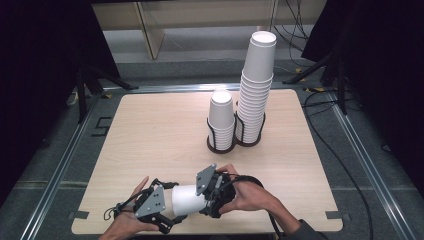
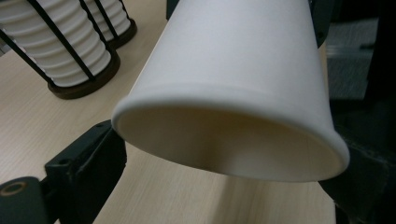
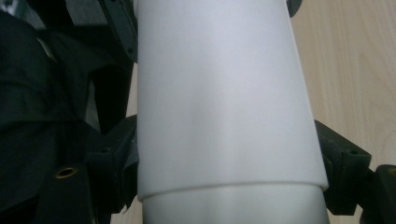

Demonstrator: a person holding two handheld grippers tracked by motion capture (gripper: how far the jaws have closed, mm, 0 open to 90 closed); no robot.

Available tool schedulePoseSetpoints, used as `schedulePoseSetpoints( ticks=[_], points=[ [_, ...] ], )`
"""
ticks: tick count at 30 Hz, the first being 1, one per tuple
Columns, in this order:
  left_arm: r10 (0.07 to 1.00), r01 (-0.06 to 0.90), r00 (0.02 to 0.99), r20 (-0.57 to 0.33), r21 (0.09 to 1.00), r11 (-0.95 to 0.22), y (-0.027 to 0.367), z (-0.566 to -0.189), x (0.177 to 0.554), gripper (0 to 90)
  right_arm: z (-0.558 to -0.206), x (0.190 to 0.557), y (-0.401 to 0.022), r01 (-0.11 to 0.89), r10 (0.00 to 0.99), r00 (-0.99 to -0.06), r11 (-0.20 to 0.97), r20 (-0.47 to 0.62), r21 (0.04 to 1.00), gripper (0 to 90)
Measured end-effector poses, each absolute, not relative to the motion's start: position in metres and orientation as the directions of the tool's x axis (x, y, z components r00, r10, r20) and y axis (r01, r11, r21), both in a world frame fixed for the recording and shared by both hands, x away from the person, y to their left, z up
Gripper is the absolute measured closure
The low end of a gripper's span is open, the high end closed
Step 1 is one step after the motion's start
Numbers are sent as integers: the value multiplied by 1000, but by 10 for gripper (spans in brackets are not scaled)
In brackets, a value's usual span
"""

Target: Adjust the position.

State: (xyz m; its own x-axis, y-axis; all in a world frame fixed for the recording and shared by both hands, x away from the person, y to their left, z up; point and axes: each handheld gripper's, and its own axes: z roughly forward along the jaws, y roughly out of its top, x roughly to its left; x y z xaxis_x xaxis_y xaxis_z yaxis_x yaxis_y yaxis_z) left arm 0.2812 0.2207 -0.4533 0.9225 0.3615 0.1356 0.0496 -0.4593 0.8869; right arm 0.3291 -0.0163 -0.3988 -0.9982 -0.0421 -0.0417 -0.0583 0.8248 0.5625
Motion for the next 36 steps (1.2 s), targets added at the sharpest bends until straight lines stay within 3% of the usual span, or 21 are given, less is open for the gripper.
schedulePoseSetpoints(
  ticks=[7, 21, 31, 36],
  points=[
    [380, 66, 923, 59, 950, -306, 225, -448, 281, 53, -391, 339, -31, -13, -37, -999, 753, 22, 657, 232],
    [370, 3, 925, 82, 975, -222, 223, -444, 275, 34, -391, 337, -29, -2, -83, -994, 700, 78, 714, 231],
    [343, 3, 934, 98, 959, -283, 226, -440, 276, 76, -393, 337, -28, -6, -76, -995, 715, 69, 699, 222],
    [354, 11, 929, 109, 947, -320, 225, -441, 276, 91, -391, 335, -28, -58, -52, -998, 759, -29, 649, 183]
  ],
)
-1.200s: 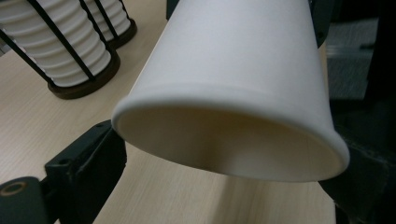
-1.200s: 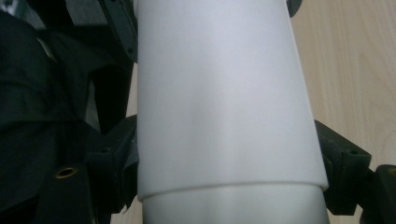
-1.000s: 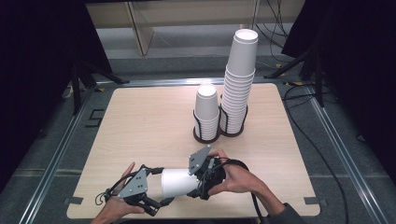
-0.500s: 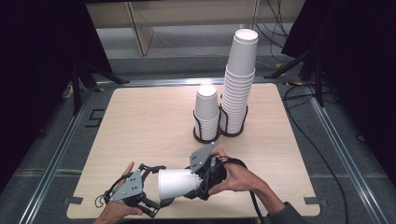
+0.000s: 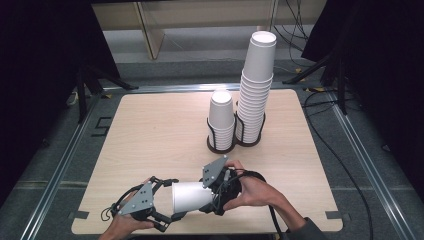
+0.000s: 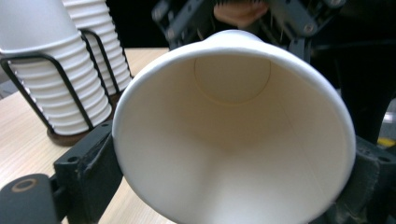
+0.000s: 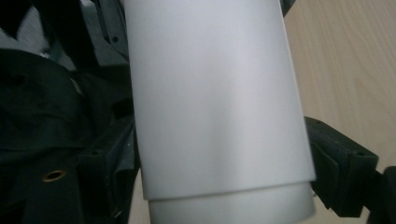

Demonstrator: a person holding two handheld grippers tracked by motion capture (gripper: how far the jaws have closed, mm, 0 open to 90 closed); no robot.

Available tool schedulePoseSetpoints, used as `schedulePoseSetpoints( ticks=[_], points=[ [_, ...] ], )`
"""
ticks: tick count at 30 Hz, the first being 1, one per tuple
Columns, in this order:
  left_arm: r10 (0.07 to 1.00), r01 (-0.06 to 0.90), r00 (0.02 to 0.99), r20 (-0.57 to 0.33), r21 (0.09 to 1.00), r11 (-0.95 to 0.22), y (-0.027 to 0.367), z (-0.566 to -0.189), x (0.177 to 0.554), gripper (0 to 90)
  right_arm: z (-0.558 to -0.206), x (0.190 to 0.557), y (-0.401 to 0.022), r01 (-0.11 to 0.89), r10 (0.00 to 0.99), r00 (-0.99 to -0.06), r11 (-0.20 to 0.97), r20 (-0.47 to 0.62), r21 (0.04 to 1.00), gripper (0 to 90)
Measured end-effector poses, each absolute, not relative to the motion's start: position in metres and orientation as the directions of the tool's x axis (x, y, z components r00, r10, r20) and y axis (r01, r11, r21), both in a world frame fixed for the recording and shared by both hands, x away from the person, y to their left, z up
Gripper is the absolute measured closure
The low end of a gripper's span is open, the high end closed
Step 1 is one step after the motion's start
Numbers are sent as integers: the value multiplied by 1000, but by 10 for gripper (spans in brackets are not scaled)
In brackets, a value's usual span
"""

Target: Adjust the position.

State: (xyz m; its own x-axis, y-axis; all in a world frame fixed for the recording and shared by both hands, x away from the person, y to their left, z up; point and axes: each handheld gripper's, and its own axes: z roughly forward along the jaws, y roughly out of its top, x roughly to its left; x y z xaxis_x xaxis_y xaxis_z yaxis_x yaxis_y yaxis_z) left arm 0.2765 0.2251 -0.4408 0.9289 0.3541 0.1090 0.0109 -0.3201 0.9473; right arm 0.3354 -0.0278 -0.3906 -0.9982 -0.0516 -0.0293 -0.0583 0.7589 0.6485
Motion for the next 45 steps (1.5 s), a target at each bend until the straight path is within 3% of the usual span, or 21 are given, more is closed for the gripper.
schedulePoseSetpoints(
  ticks=[7, 14, 36, 45],
  points=[
    [371, 38, 922, 113, 925, -377, 219, -441, 274, 95, -385, 320, -20, -109, -34, -989, 819, -141, 563, 172],
    [369, 47, 921, 126, 903, -426, 217, -441, 274, 98, -393, 317, -7, -195, -83, -968, 844, -238, 500, 172],
    [359, 42, 924, 133, 897, -440, 214, -442, 273, 97, -408, 314, 9, -237, -124, -958, 847, -257, 475, 203],
    [384, 66, 920, 75, 937, -342, 219, -441, 277, 55, -408, 320, 3, -186, -92, -978, 801, -189, 569, 207]
  ],
)
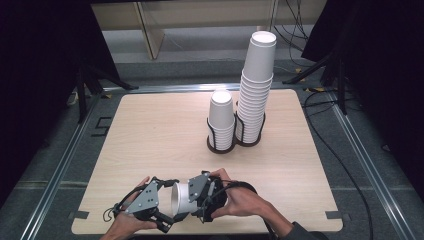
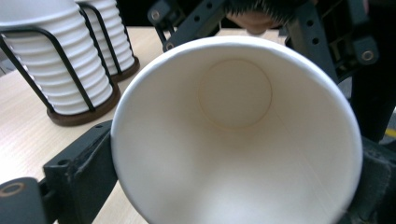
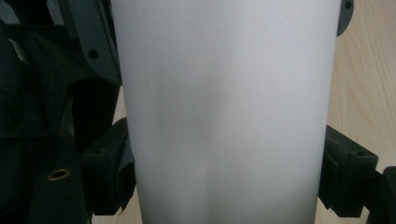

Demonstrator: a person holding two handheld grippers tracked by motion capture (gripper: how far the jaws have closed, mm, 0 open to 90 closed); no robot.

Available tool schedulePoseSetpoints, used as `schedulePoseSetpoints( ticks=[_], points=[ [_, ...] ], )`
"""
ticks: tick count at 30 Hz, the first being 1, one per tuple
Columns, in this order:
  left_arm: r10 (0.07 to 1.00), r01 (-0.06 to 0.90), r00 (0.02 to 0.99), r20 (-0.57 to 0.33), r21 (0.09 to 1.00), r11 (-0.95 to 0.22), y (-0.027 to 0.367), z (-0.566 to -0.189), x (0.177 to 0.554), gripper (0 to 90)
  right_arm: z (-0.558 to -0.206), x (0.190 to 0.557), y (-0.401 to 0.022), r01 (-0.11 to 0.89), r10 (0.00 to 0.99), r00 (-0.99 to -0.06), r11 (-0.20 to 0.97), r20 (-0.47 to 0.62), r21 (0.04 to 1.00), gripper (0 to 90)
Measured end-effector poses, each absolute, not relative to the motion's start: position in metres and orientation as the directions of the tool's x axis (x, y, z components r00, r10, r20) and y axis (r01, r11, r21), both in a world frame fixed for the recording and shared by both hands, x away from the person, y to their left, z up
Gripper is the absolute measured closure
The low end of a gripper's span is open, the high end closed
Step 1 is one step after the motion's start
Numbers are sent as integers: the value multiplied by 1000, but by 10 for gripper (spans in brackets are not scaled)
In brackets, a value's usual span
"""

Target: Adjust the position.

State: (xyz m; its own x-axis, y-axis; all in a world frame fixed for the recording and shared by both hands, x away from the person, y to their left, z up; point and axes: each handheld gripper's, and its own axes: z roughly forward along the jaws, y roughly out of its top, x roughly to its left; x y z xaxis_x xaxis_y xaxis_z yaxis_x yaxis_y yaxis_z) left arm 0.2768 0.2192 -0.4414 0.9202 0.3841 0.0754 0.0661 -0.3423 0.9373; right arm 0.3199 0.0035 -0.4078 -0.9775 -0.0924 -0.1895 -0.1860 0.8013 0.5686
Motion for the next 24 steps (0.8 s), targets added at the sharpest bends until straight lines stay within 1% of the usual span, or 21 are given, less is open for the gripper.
schedulePoseSetpoints(
  ticks=[1, 2, 4, 5, 6, 7, 9, 10, 12, 13, 14, 15, 17, 18, 19, 21, 23, 24],
  points=[
    [389, 68, 919, 67, 944, -323, 220, -441, 277, 55, -408, 320, 3, -186, -92, -978, 801, -189, 569, 207],
    [389, 68, 920, 55, 953, -296, 222, -441, 279, 55, -406, 321, 0, -138, -66, -988, 787, -140, 602, 207],
    [397, 74, 916, 52, 952, -296, 224, -440, 279, 56, -406, 322, -2, -134, -65, -989, 780, -133, 612, 208],
    [402, 80, 915, 35, 960, -267, 226, -440, 280, 56, -405, 324, -4, -128, -60, -990, 771, -128, 624, 208],
    [411, 86, 911, 35, 958, -273, 228, -439, 279, 60, -404, 327, -8, -116, -58, -992, 756, -111, 644, 208],
    [416, 92, 909, 21, 964, -250, 230, -438, 280, 66, -404, 329, -9, -111, -51, -993, 752, -110, 649, 208],
    [427, 106, 904, -3, 970, -218, 234, -437, 281, 118, -403, 334, -15, -86, -29, -995, 740, -96, 667, 208],
    [429, 107, 903, -15, 976, -191, 235, -437, 282, 136, -401, 340, -21, -46, 3, -998, 713, -69, 699, 208],
    [454, 122, 891, -21, 974, -193, 239, -436, 283, 141, -400, 346, -27, -6, 36, -999, 673, -41, 740, 208],
    [464, 128, 886, -31, 975, -180, 241, -437, 284, 141, -400, 346, -27, -6, 36, -999, 673, -41, 740, 208],
    [472, 136, 881, -40, 976, -170, 242, -437, 285, 142, -400, 352, -31, 30, 71, -997, 632, -19, 774, 207],
    [479, 145, 876, -52, 977, -159, 244, -437, 285, 142, -400, 352, -31, 30, 71, -997, 632, -19, 774, 207],
    [491, 169, 866, -91, 979, -117, 246, -438, 287, 142, -400, 357, -34, 59, 105, -994, 590, -5, 805, 206],
    [487, 172, 867, -103, 980, -99, 246, -439, 288, 142, -401, 361, -37, 84, 142, -990, 543, 7, 836, 205],
    [509, 198, 853, -120, 975, -102, 248, -439, 287, 142, -401, 361, -37, 84, 142, -990, 543, 7, 836, 205],
    [529, 221, 838, -137, 970, -100, 251, -440, 288, 142, -401, 366, -40, 110, 190, -982, 475, 20, 873, 204],
    [546, 249, 822, -162, 965, -88, 252, -442, 289, 142, -402, 369, -41, 114, 237, -971, 422, 12, 900, 203],
    [546, 255, 820, -173, 964, -78, 253, -443, 289, 142, -404, 373, -43, 133, 268, -963, 356, 35, 925, 203]
  ],
)
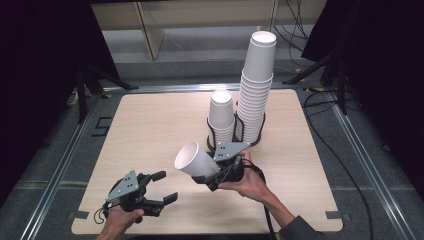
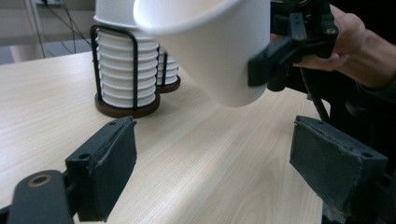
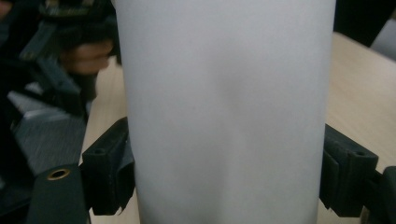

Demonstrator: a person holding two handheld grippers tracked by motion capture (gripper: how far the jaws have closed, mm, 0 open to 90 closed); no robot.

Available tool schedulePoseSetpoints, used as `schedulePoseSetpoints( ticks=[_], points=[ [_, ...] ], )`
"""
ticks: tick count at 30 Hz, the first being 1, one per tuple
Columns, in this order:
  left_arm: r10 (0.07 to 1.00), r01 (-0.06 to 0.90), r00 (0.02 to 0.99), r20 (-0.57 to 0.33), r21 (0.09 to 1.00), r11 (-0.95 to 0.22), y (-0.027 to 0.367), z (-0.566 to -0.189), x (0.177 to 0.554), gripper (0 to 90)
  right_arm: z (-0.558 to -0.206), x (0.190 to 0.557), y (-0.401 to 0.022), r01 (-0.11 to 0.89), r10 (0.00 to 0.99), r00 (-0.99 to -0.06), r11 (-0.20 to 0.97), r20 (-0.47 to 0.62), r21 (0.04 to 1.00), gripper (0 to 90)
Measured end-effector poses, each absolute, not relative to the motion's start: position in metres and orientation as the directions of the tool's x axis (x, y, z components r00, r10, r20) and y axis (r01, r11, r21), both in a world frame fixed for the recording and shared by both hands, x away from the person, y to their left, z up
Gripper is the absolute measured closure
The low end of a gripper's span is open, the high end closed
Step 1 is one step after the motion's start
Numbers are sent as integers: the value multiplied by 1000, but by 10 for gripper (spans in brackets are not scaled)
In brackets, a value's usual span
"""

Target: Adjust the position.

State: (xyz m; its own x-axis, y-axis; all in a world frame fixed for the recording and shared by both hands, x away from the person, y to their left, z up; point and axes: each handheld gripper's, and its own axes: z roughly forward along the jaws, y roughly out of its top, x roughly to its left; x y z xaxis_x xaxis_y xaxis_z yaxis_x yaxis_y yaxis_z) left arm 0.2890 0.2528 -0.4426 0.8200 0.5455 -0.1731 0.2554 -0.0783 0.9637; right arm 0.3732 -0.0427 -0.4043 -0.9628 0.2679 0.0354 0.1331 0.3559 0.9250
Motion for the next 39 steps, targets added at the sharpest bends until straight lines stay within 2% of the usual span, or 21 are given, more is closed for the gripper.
schedulePoseSetpoints(
  ticks=[2, 8, 12, 31, 33, 39],
  points=[
    [537, 278, 816, -214, 960, -40, 252, -444, 291, 142, -406, 375, -44, 167, 288, -955, 336, 67, 927, 202],
    [562, 303, 790, -247, 953, -7, 254, -445, 292, 141, -411, 377, -40, 147, 289, -956, 326, 50, 934, 202],
    [542, 321, 781, -309, 944, 76, 252, -447, 296, 141, -414, 374, -35, 145, 270, -961, 330, 53, 933, 202],
    [555, 284, 785, -275, 956, 73, 242, -442, 295, 136, -428, 357, -11, 80, 168, -986, 385, 15, 920, 202],
    [557, 284, 785, -273, 956, 69, 242, -442, 295, 94, -432, 354, -7, 89, 155, -988, 390, 30, 917, 202],
    [553, 277, 785, -280, 957, 93, 239, -442, 293, 62, -435, 350, -2, 82, 140, -990, 389, 28, 917, 202]
  ],
)
